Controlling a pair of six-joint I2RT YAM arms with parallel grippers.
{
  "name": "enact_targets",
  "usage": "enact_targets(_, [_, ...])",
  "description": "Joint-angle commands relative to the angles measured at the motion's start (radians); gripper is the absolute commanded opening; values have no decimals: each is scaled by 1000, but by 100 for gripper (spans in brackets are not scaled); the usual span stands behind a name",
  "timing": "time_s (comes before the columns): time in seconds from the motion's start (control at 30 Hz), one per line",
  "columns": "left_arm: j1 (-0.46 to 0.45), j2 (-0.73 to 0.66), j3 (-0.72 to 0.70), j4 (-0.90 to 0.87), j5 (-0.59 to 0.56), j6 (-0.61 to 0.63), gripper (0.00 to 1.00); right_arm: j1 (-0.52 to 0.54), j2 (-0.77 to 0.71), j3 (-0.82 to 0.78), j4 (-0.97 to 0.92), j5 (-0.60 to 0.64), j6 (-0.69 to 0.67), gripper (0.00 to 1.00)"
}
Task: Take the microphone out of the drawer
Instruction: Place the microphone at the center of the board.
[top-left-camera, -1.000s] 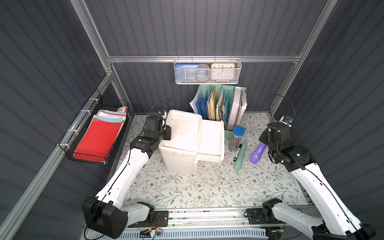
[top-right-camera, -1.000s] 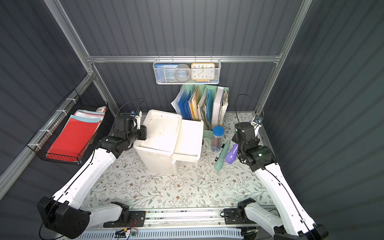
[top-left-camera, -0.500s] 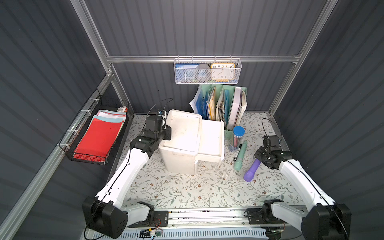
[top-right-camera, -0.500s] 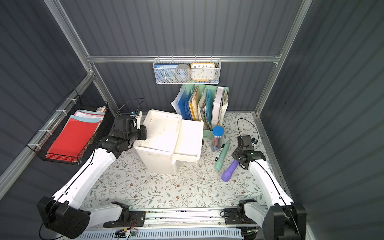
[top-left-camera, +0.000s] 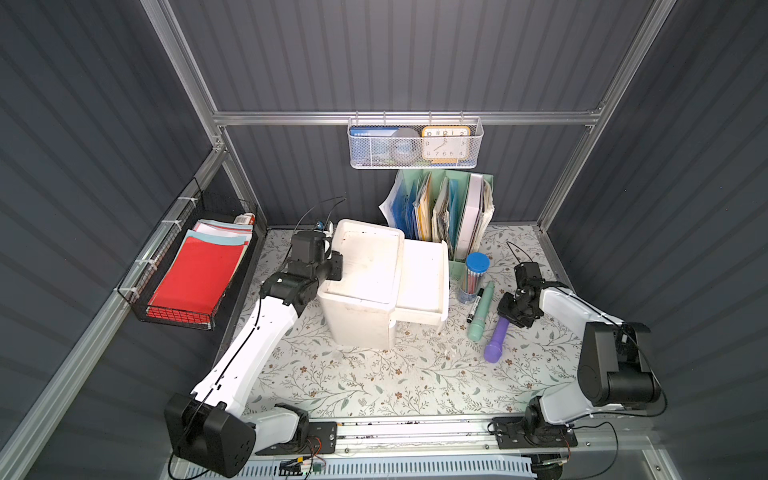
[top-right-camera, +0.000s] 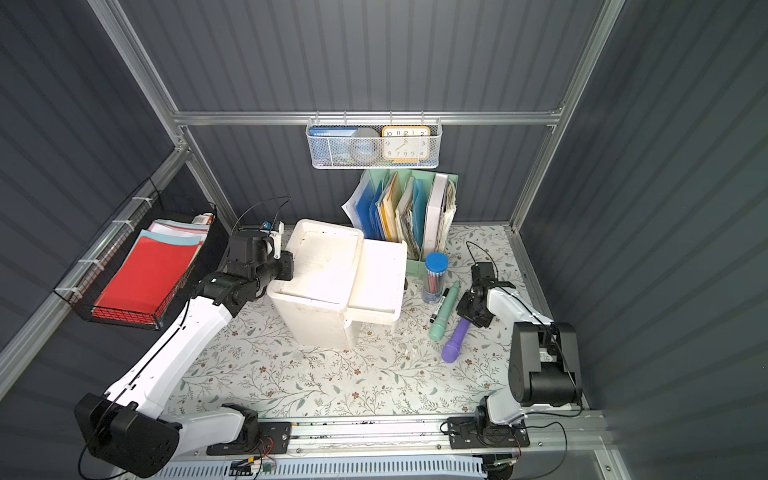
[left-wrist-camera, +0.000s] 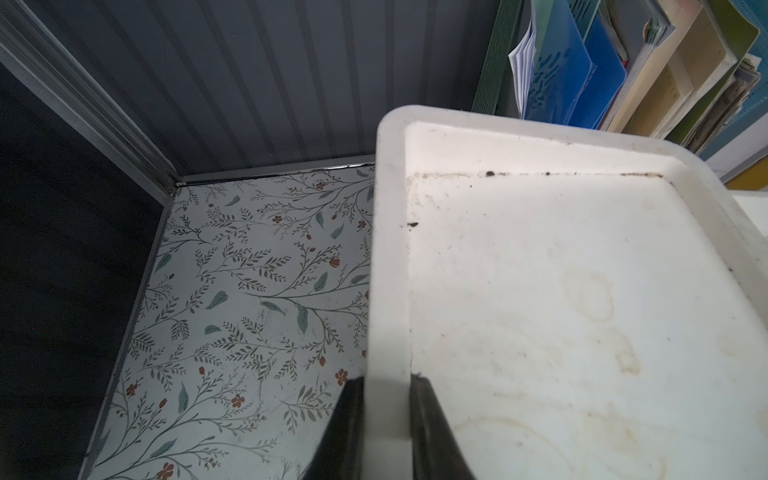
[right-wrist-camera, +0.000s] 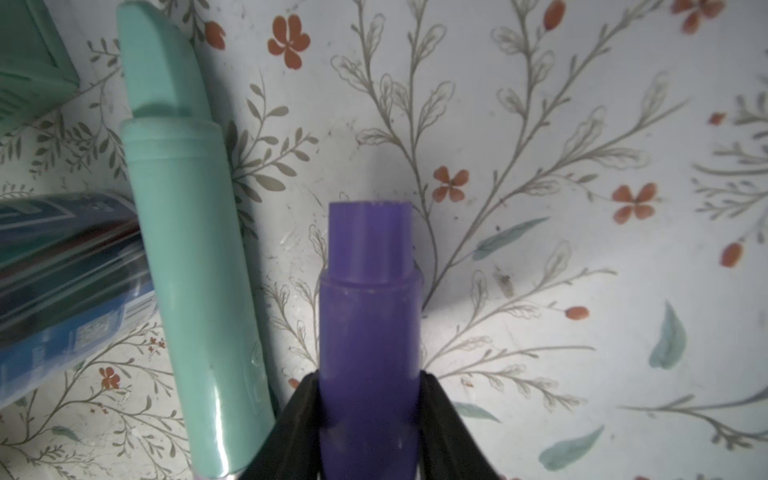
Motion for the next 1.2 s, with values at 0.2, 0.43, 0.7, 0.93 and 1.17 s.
enact_targets(0.2, [7, 69, -61, -54, 11, -5, 0, -2, 70, 34, 71, 26, -34, 7])
enact_targets(0.43, [7, 66, -64, -51, 11, -5, 0, 0, 108, 28, 128, -3, -51, 17])
enact_targets(0.7, [7, 68, -61, -52, 12, -5, 13, 0, 131, 27, 116, -32, -43, 42])
enact_targets(0.93, [7, 80, -55, -59, 17, -2, 32, 0, 92, 14, 108, -27, -9, 57])
enact_targets(1.17, [7, 98, -45, -74, 23, 4, 37, 0, 1, 44, 55, -28, 5, 64])
